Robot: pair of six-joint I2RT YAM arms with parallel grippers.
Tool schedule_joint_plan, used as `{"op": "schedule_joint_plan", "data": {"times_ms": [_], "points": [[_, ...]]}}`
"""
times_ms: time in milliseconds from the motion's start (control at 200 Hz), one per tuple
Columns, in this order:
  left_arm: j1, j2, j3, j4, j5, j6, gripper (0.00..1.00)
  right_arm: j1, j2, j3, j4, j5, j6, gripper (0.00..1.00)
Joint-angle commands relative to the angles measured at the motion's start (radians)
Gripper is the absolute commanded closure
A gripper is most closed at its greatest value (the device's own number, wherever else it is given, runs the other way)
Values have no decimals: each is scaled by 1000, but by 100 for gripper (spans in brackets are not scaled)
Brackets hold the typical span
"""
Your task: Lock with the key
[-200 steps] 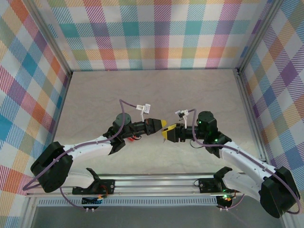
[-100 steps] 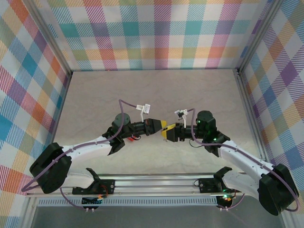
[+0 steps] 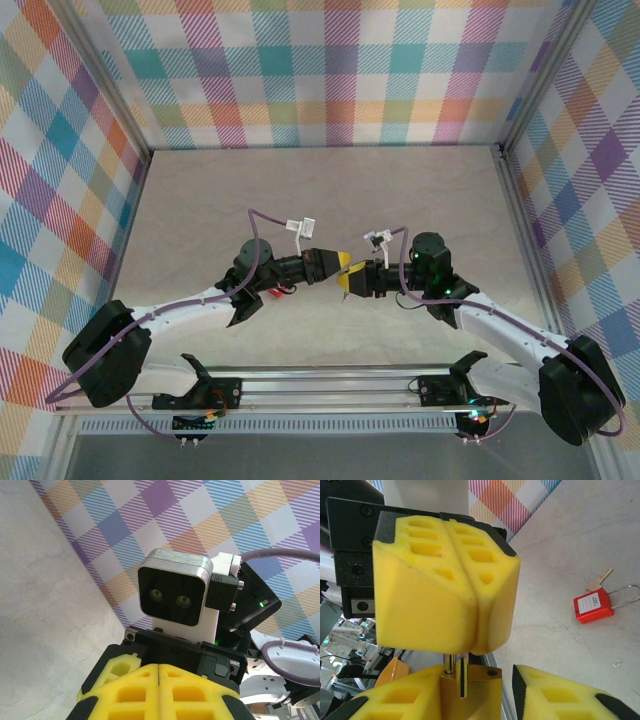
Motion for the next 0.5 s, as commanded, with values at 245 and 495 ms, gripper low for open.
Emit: {"op": "schedule_joint_plan", "data": {"times_ms": [245, 495], "points": [[-11, -11, -14, 74, 29, 0, 100, -12, -74, -16, -53, 34, -23, 75], [-11, -17, -12, 48, 25, 17, 100, -12, -112, -24, -74, 48, -18, 80]]}}
